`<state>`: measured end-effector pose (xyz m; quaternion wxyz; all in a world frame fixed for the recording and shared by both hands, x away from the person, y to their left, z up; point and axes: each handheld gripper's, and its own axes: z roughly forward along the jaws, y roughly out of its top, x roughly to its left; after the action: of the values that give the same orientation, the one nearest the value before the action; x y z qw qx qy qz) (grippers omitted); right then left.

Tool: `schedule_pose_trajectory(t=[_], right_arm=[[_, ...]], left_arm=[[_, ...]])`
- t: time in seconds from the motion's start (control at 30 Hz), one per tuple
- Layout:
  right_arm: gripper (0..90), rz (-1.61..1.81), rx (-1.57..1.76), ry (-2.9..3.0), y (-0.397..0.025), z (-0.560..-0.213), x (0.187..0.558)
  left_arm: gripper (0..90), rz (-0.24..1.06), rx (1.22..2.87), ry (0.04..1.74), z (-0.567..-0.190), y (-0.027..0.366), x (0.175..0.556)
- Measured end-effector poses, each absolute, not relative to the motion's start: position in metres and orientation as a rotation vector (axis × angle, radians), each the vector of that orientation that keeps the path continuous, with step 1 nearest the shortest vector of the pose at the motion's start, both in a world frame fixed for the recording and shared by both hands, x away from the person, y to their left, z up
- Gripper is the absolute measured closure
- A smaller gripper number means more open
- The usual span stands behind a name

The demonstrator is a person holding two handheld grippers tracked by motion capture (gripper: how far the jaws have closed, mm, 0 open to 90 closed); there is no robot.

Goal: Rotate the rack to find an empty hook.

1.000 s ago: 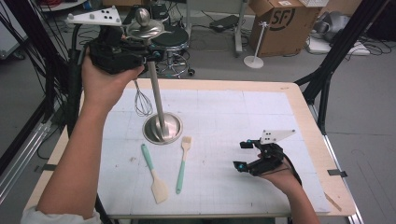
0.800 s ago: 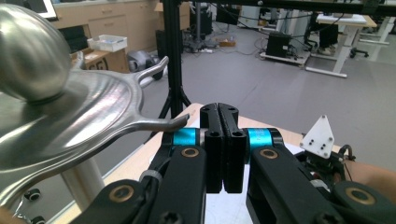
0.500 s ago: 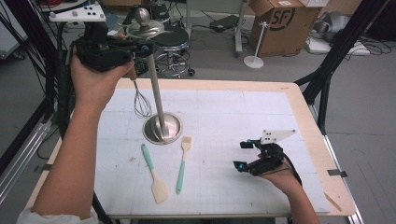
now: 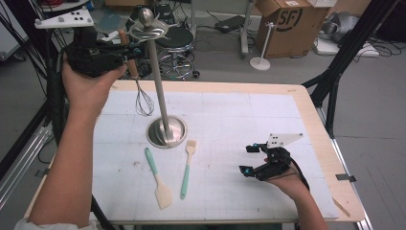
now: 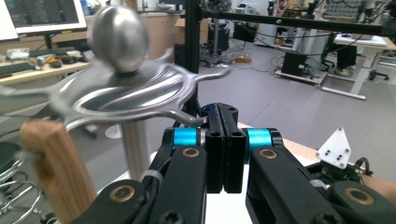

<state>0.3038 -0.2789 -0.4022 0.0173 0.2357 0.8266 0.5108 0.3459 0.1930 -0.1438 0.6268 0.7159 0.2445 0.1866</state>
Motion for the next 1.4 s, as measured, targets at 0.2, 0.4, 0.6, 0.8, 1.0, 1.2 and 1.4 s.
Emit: schedule_pose_trajectory(t=[0.2, 0.4, 0.6, 0.8, 1.0, 1.2, 1.4], right_arm=[[11.7, 1.58, 0.728, 2.576, -0.277, -0.403, 0.304], [11.7, 1.579, 0.731, 2.574, -0.278, -0.403, 0.304], [11.7, 1.584, 0.726, 2.573, -0.278, -0.403, 0.304], [11.8, 1.583, 0.726, 2.575, -0.277, -0.403, 0.304], [11.8, 1.582, 0.726, 2.577, -0.277, -0.403, 0.304], [11.8, 1.581, 0.726, 2.576, -0.277, -0.403, 0.303], [11.8, 1.583, 0.721, 2.575, -0.277, -0.403, 0.304]], left_arm=[[89.4, 0.441, 1.628, 0.579, -0.144, 0.2, 0.346], [89.4, 0.455, 1.621, 0.596, -0.144, 0.205, 0.346], [88.4, 0.436, 1.625, 0.601, -0.147, 0.203, 0.347], [87.9, 0.418, 1.65, 0.577, -0.151, 0.194, 0.346], [87.7, 0.407, 1.661, 0.546, -0.15, 0.185, 0.343], [87.6, 0.401, 1.651, 0.543, -0.15, 0.186, 0.342], [84.7, 0.38, 1.66, 0.525, -0.152, 0.184, 0.34]])
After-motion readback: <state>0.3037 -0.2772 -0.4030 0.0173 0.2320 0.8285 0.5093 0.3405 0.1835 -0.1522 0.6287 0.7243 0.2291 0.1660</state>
